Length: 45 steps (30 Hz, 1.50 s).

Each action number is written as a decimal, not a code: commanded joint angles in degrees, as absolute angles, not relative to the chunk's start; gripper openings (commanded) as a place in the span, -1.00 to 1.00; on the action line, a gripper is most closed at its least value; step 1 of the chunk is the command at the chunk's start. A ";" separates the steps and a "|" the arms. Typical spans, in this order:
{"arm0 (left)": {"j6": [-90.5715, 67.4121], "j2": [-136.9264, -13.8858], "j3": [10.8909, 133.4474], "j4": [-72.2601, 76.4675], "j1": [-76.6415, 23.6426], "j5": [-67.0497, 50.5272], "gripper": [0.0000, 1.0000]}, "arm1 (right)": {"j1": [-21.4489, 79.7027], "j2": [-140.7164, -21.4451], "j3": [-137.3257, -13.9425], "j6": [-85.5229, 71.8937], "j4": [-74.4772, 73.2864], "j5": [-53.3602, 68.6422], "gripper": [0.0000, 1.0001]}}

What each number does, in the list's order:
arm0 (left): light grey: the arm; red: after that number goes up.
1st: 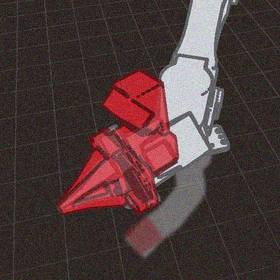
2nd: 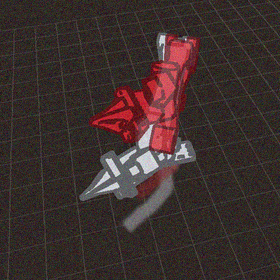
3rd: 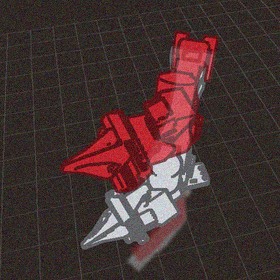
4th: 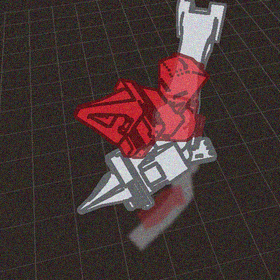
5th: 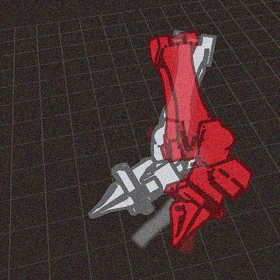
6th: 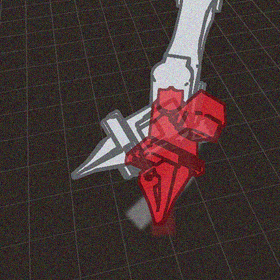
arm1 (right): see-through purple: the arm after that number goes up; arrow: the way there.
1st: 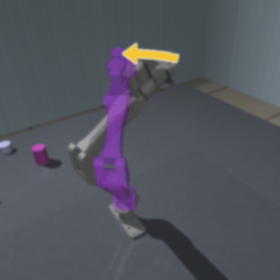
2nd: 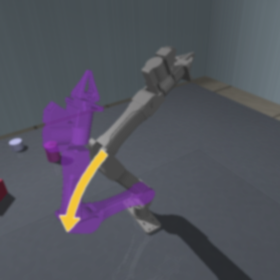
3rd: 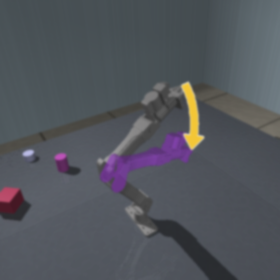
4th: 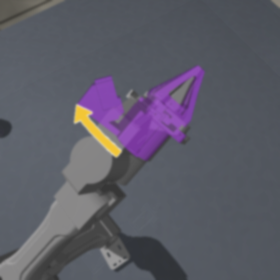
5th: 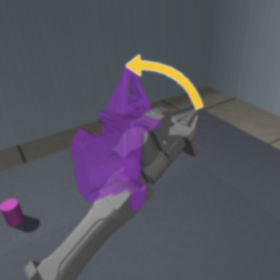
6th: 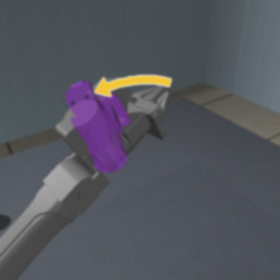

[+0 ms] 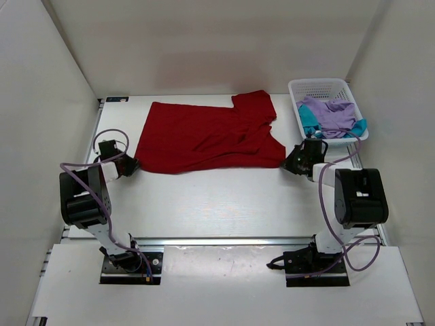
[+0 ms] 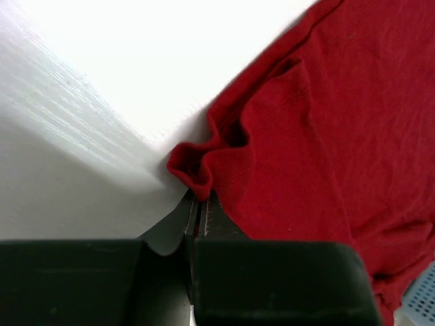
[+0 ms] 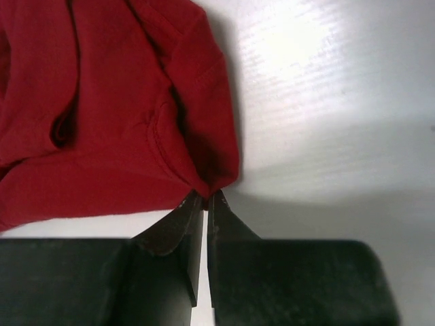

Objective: Fold and stack the t-shirts
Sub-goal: Fold the flattened tshirt in 1/3 of the way

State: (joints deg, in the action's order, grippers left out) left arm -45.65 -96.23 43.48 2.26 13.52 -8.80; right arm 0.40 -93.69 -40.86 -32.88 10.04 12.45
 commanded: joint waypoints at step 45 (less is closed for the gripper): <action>-33.49 -71.28 37.89 -3.09 -29.69 -2.01 0.15 | 18.37 -70.83 -30.94 -36.82 3.93 9.76 -0.27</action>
